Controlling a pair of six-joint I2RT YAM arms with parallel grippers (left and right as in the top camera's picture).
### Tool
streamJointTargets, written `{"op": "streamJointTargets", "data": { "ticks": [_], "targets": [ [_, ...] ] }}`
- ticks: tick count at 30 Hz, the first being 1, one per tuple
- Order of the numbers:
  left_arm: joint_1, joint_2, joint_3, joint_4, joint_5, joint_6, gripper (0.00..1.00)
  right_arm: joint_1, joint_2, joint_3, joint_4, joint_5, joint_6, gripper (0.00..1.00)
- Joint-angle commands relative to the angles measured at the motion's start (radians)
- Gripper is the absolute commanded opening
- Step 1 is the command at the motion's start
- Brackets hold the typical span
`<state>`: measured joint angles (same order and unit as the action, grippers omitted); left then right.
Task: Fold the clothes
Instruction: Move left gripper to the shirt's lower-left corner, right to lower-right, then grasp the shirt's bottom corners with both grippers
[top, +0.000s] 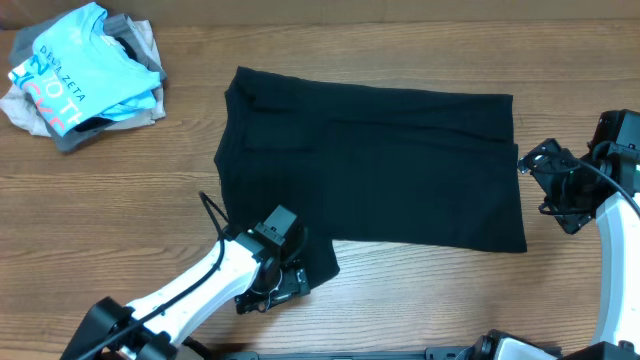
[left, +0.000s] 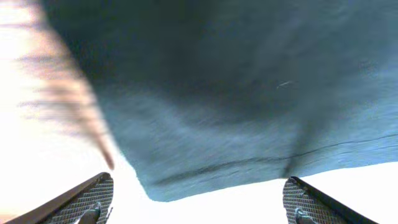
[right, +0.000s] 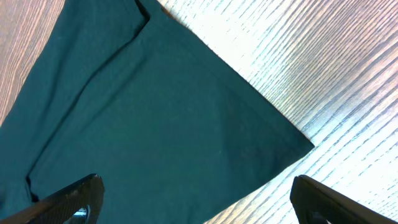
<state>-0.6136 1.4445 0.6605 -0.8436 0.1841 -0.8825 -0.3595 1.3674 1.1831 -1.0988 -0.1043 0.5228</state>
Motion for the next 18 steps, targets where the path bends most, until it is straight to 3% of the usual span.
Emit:
{"op": "streamJointTargets", "data": {
  "ticks": [1,18],
  "targets": [
    [0.006,-0.025,-0.009,-0.027,-0.077,-0.016,0.90,-0.003,0.002,-0.001,0.008,0.007,-0.002,1.00],
    [0.029,0.001,-0.044,0.036,-0.156,-0.109,0.88,-0.003,0.004,-0.002,-0.003,0.006,0.006,1.00]
  ]
}}
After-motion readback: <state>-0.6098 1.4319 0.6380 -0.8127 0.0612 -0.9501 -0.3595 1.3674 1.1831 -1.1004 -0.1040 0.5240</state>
